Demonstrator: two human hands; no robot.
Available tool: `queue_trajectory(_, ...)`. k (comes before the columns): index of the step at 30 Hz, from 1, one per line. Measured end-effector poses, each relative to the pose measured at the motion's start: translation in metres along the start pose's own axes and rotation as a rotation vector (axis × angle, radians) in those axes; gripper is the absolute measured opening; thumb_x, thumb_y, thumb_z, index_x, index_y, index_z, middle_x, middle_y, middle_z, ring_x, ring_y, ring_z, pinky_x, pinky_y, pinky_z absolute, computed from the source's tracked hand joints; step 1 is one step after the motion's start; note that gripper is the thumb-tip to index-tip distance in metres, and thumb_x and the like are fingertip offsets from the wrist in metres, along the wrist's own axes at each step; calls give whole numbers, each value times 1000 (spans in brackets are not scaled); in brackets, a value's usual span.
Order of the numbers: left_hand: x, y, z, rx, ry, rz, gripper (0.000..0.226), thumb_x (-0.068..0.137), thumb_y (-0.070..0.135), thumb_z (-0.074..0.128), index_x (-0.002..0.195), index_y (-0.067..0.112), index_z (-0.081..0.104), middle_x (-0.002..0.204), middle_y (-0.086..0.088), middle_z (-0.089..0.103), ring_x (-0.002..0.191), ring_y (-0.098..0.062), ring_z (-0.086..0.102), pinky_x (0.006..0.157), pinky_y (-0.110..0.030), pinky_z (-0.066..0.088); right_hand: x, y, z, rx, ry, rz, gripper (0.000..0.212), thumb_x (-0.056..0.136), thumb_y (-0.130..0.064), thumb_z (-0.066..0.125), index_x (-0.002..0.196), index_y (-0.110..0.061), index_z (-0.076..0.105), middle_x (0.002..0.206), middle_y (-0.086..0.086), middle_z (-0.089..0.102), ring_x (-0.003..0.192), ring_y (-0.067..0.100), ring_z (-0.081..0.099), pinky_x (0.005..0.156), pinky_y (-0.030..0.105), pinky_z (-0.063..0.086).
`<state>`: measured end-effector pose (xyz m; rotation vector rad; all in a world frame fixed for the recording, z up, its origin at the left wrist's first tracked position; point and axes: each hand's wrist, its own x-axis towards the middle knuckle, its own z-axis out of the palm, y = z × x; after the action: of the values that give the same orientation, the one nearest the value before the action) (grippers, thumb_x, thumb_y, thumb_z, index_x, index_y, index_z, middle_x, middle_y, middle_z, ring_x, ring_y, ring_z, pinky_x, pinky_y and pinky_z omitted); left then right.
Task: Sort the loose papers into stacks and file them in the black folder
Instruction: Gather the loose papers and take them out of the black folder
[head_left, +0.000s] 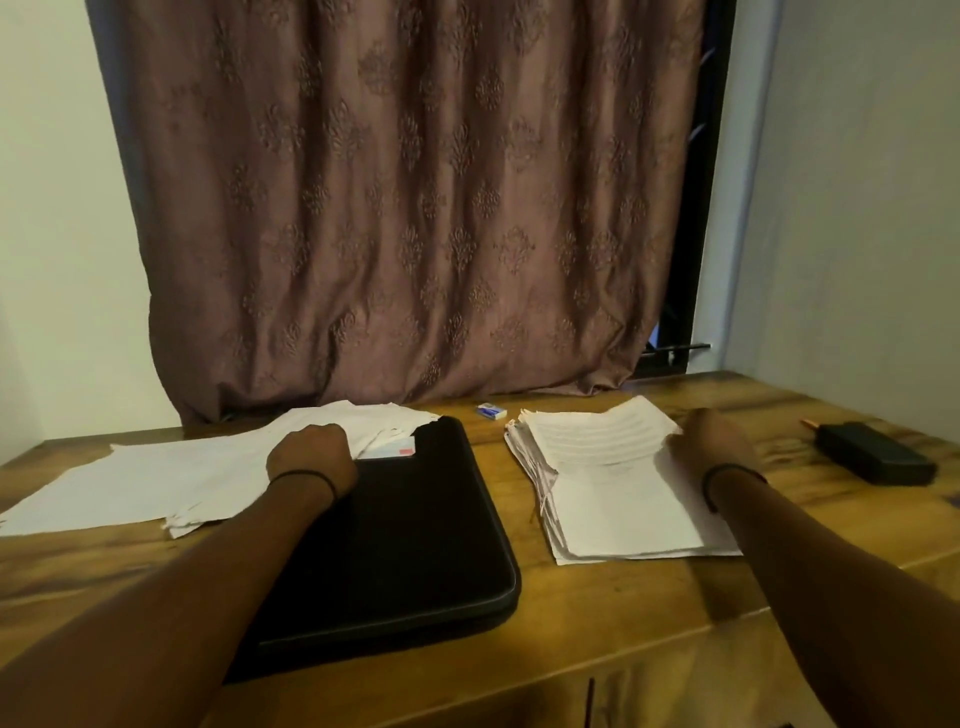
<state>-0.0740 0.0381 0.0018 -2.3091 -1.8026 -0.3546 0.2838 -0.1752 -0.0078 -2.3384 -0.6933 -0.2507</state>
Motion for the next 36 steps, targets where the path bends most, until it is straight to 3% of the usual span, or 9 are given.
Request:
queue_trajectory(10, -17, 10, -24, -4, 264, 43, 19, 93, 25, 58, 110, 19, 65, 103, -3, 69, 93, -21, 65, 82, -32, 51, -46, -84, 13, 44, 27, -385, 28, 89, -19, 63, 117, -17, 59, 111, 11, 65, 100, 29, 61, 83, 37, 51)
queue_trajectory(16, -29, 5, -52, -73, 571, 385, 2, 79, 16, 69, 80, 16, 67, 73, -6, 67, 70, -27, 61, 67, -34, 40, -101, -161, 22, 131, -108, -875, 55, 83, -27, 73, 133, -27, 52, 130, 3, 60, 118, 24, 54, 97, 39, 47)
queue_trajectory(21, -43, -21, -76, -295, 735, 596, 16, 82, 22, 55, 70, 14, 62, 63, -6, 64, 57, -24, 57, 60, -27, 28, -125, -195, 24, 111, 19, -891, 55, 83, -31, 72, 132, -22, 50, 132, 2, 56, 119, 25, 52, 97, 41, 41)
queue_trajectory(23, -47, -31, -80, -462, 740, 538, 22, 91, 22, 51, 84, 10, 68, 71, -6, 67, 59, -18, 57, 59, -23, 32, -127, -198, 24, 101, 164, -830, 51, 81, -30, 74, 126, -22, 52, 129, 3, 56, 117, 25, 53, 98, 42, 42)
queue_trajectory(26, -50, -44, -91, -663, 719, 351, 27, 100, 27, 48, 104, 10, 67, 87, -5, 70, 70, -16, 59, 63, -23, 40, -124, -199, 15, 206, 303, -777, 22, 86, -27, 69, 105, -19, 60, 105, 4, 67, 97, 26, 62, 86, 40, 50)
queue_trajectory(28, -49, -51, -98, -765, 683, 204, 31, 99, 39, 50, 114, 14, 62, 97, 4, 66, 80, -13, 58, 71, -23, 42, -122, -200, 7, 253, 205, -790, 11, 90, -23, 62, 96, -15, 66, 95, 7, 72, 84, 28, 68, 69, 32, 52)
queue_trajectory(30, -49, -54, -104, -820, 669, 87, 44, 93, 48, 56, 124, 16, 56, 110, -2, 65, 94, -19, 61, 79, -27, 46, -122, -200, -2, 275, 170, -821, 10, 92, -20, 59, 95, -14, 67, 91, 9, 73, 78, 28, 68, 56, 25, 45)
queue_trajectory(33, -44, -61, -101, -825, 708, -122, 69, 83, 48, 70, 134, 9, 46, 128, -15, 57, 115, -33, 56, 98, -44, 45, -120, -200, -15, 320, 121, -884, 14, 95, -19, 56, 101, -20, 68, 89, 6, 72, 76, 25, 65, 60, 33, 50)
queue_trajectory(36, -41, -66, -95, -905, 631, -358, 85, 75, 49, 77, 137, 6, 37, 135, -22, 47, 123, -41, 49, 100, -57, 43, -115, -202, -28, 416, -35, -800, 20, 97, -30, 52, 94, -19, 68, 84, 4, 70, 75, 22, 64, 66, 37, 52)
